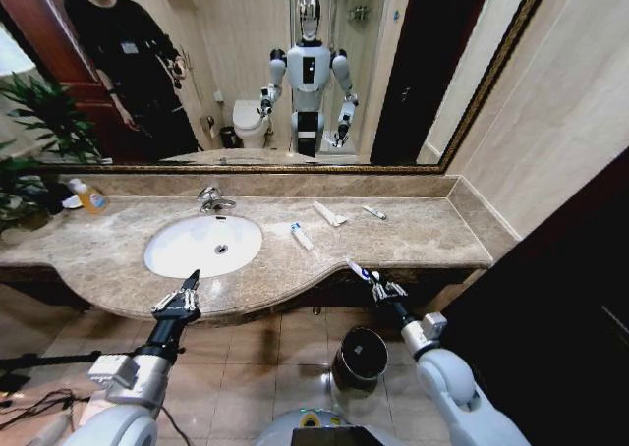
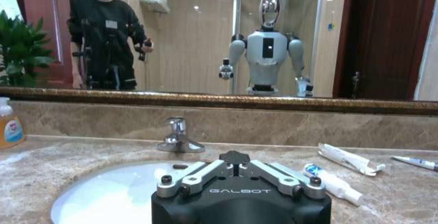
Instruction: Pick up the trash from the sink and place it in the trash bin.
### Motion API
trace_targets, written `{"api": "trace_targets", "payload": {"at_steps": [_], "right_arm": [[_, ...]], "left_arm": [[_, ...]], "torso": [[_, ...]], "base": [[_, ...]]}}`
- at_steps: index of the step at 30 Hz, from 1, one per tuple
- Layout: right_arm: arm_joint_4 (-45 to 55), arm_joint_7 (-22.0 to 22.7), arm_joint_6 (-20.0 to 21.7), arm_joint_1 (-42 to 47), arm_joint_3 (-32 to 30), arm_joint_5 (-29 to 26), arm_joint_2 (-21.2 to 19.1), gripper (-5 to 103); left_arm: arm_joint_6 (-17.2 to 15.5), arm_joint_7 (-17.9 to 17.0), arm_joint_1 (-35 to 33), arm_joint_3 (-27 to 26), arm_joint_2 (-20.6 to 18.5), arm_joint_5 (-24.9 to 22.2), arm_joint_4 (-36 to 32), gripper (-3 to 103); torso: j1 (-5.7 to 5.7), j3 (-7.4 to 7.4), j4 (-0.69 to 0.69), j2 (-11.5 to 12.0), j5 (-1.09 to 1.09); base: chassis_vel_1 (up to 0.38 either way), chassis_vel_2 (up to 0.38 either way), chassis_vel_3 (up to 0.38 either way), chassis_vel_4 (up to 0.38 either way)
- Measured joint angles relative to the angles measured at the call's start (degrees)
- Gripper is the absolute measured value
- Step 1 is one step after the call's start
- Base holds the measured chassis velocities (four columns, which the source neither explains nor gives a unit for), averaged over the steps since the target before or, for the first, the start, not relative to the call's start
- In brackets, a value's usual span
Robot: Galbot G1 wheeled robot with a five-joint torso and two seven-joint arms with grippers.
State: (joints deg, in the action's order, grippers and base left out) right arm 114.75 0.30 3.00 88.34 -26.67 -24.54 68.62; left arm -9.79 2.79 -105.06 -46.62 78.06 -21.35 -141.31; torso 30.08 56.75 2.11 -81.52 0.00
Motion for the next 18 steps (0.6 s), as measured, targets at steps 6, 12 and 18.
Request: {"api": "trace_targets", "payload": {"at_steps": [6,12,18], "right_arm": [[-6.4,-1.1,-2.3,-0.7,0.2,2.1,1.2,21],[-11.8,-2.3,-3.2,-1.8,0.1,2.5,2.4,21],[-17.4,-3.5,-4.8,-3.0,0.4,3.6,3.4,21]], "left_arm": [[0.0,0.0,0.0,0.0,0.0,0.0,0.0,0],[0.0,0.0,0.0,0.0,0.0,0.0,0.0,0],[0.0,0.0,0.0,0.0,0.0,0.0,0.0,0]], "torso": [[0.00,0.00,0.00,0.0,0.00],[0.00,0.00,0.00,0.0,0.00],[0.00,0.00,0.00,0.0,0.00]], "base": [[0.000,0.000,0.000,0.000],[0.000,0.000,0.000,0.000],[0.000,0.000,0.000,0.000]]}}
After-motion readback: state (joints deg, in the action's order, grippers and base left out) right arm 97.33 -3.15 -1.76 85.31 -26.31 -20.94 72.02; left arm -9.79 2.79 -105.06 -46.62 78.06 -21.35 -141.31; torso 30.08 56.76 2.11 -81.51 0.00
